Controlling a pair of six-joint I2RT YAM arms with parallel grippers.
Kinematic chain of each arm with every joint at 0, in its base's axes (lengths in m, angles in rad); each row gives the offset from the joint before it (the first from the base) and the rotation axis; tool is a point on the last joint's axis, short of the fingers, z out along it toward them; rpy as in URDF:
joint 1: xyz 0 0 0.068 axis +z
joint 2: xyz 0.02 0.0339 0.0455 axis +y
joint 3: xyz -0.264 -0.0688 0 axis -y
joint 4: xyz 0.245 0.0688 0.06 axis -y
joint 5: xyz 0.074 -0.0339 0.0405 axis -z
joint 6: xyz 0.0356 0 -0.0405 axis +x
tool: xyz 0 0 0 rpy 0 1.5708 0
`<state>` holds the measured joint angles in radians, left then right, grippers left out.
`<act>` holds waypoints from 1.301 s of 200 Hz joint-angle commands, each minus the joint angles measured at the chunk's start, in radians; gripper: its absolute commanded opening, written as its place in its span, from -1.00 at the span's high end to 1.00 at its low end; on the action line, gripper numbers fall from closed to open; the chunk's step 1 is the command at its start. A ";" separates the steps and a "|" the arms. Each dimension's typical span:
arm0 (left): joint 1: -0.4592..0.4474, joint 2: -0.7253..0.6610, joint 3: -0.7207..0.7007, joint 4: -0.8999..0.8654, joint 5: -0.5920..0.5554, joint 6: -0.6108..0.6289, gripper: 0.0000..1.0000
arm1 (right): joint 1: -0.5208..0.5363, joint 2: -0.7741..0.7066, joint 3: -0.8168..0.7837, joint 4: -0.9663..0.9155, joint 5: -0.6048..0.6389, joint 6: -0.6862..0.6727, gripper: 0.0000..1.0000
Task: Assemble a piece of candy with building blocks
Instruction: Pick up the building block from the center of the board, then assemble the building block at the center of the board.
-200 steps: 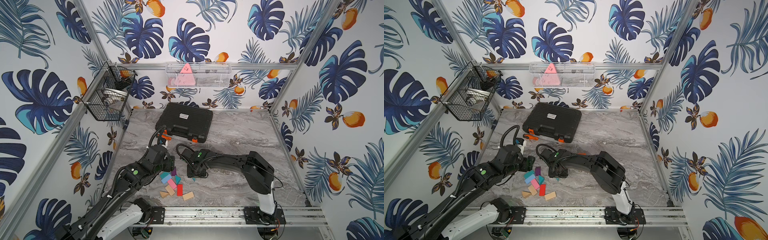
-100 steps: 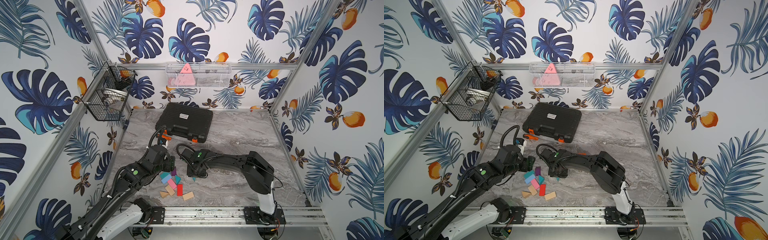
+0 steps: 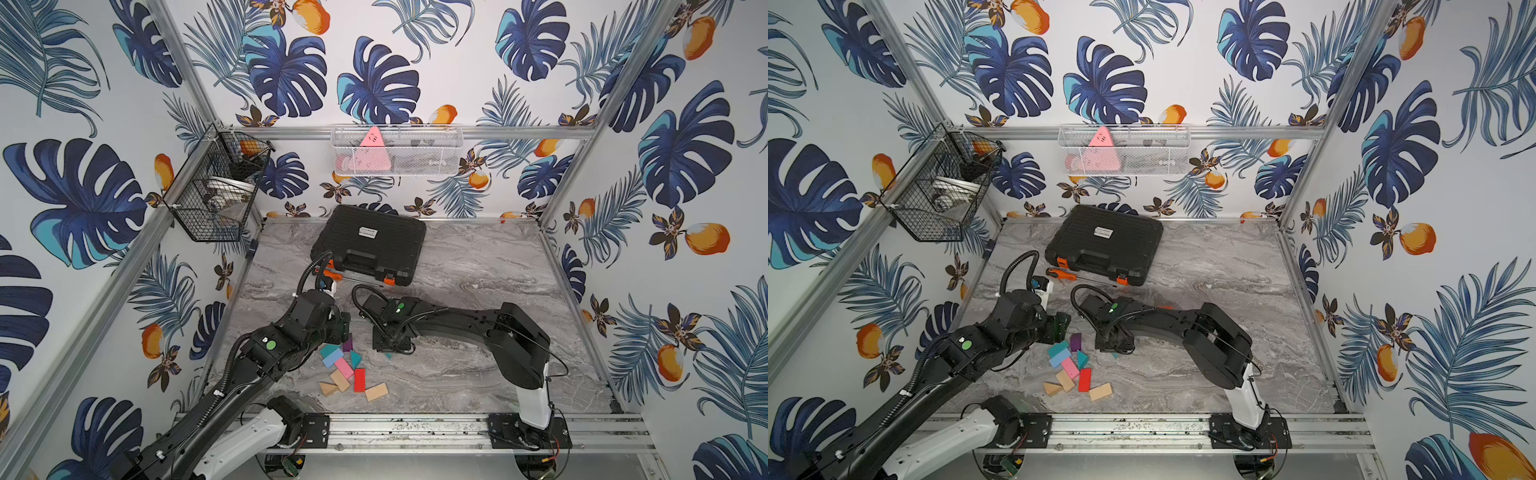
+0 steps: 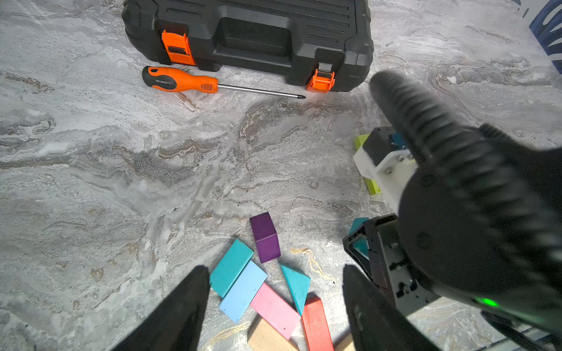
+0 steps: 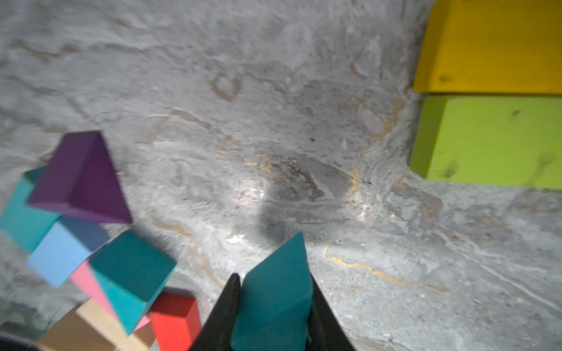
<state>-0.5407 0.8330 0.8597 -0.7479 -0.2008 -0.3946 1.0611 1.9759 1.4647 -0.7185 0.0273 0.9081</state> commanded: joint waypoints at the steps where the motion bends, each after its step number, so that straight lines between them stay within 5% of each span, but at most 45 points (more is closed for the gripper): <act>1: 0.002 -0.001 0.000 0.018 0.000 0.008 -0.49 | -0.020 -0.047 0.009 0.001 -0.019 -0.159 0.63; 30: 0.001 -0.005 -0.001 0.016 -0.003 0.007 -0.48 | -0.151 -0.169 -0.007 -0.011 -0.004 -0.470 0.69; 48: 0.002 -0.008 -0.001 0.016 -0.007 0.006 -0.49 | -0.314 -0.230 -0.028 -0.001 -0.166 -0.717 0.69; 63: 0.001 -0.008 -0.002 0.016 -0.006 0.007 -0.49 | -0.393 -0.260 -0.010 -0.025 -0.165 -0.911 0.70; 101: 0.002 0.001 -0.001 0.015 -0.006 0.007 -0.48 | -0.466 -0.243 -0.027 -0.020 -0.176 -1.461 0.68; 128: 0.002 -0.002 -0.004 0.016 -0.004 0.007 -0.47 | -0.477 -0.124 0.063 -0.129 -0.171 -1.700 0.66; 193: 0.002 0.009 -0.004 0.017 -0.002 0.009 -0.47 | -0.503 0.089 0.208 -0.166 -0.119 -1.904 0.64; 260: 0.002 0.015 -0.004 0.020 0.009 0.013 -0.46 | -0.521 0.207 0.290 -0.208 -0.133 -1.976 0.58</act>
<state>-0.5407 0.8467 0.8577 -0.7479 -0.2008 -0.3939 0.5415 2.1605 1.7355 -0.8810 -0.0834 -1.0233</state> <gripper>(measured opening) 0.737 0.314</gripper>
